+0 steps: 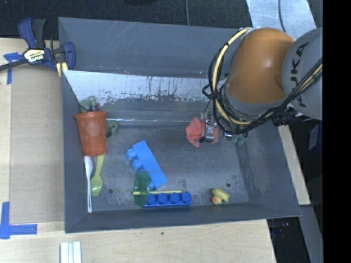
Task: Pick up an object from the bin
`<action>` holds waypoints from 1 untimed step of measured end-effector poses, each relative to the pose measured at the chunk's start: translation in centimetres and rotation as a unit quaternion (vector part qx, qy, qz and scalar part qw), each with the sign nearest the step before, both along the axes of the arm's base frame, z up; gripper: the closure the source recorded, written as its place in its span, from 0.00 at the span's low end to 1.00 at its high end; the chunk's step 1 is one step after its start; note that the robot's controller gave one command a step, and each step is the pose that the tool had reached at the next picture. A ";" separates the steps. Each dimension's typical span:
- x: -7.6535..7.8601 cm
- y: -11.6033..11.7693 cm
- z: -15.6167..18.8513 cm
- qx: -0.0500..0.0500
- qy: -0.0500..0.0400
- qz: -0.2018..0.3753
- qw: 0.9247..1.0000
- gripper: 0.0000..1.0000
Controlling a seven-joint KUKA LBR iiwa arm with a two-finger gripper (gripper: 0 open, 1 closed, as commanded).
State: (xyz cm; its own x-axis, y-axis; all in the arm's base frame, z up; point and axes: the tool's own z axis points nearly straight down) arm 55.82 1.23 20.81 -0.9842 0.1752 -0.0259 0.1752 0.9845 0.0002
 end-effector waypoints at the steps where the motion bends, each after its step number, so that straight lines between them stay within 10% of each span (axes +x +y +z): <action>1: 0.0 0.0 2.4 0.000 0.000 0.000 1.000 1.00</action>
Offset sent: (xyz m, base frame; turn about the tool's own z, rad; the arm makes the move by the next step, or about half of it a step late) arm 0.0007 -0.0004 0.0479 -0.0008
